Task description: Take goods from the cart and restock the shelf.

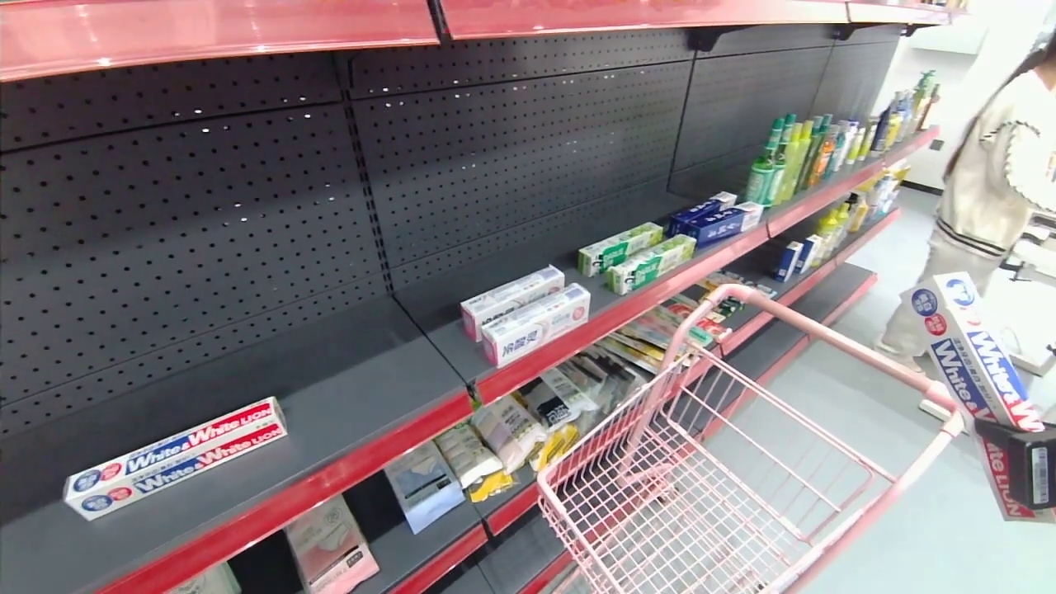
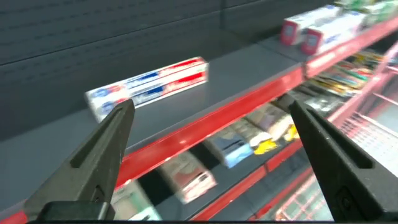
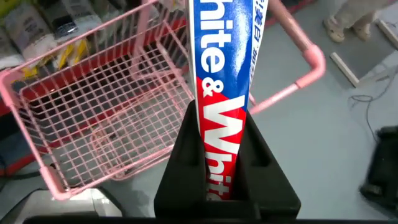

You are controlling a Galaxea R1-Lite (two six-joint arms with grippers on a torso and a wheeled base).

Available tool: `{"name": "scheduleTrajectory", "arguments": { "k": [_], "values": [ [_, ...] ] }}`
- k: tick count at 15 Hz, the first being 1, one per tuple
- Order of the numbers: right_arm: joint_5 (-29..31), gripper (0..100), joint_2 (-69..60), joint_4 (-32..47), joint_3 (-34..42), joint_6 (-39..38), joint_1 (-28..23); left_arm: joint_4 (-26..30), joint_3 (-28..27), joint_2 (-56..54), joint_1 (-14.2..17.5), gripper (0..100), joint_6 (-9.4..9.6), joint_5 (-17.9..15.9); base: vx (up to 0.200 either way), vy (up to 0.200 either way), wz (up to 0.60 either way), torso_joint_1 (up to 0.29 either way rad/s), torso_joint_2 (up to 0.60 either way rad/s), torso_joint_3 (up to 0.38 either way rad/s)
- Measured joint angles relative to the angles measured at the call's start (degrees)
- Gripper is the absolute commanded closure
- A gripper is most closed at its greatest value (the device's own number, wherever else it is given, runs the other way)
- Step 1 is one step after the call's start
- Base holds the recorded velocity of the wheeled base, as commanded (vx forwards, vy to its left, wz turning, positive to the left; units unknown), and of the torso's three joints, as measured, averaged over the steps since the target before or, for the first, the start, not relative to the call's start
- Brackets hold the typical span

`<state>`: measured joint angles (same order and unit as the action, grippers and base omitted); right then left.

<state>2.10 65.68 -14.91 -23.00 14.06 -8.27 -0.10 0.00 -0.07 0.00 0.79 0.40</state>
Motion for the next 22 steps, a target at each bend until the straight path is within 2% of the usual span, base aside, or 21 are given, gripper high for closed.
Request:
{"name": "scheduleTrajectory", "arguments": {
  "k": [9,15,17,18,19,22],
  "values": [
    [-0.07,100,-1.11,0.18,1.49,0.12,-0.09,0.05,0.0,0.0,0.0,0,0.02,0.0,0.0,0.0,0.6,0.004,0.0,0.003],
    [0.55,100,-4.55,0.4,2.69,0.0,-0.72,0.1,0.0,0.0,0.0,0,0.0,0.0,0.0,0.0,0.0,0.0,0.0,0.0],
    [-2.1,100,-6.4,0.3,3.85,-1.39,-0.8,0.12,0.0,0.89,-0.49,0,0.02,-0.07,0.0,0.0,0.0,0.0,0.0,0.0],
    [-4.47,100,-8.66,0.27,4.96,-2.68,-0.79,0.1,0.0,1.78,-1.18,0,0.62,-0.29,0.0,0.0,0.0,0.0,0.0,0.0],
    [-6.69,100,-12.17,0.29,6.36,-3.5,-0.68,0.07,-0.05,2.68,-1.76,0,2.02,-0.69,0.0,0.0,0.0,0.0,0.0,0.0],
    [-10.93,100,-23.45,0.68,9.89,-5.0,0.67,0.07,-0.16,4.4,-2.01,0,2.55,-1.27,0.0,0.0,0.0,0.0,0.0,0.0]
  ]
}}
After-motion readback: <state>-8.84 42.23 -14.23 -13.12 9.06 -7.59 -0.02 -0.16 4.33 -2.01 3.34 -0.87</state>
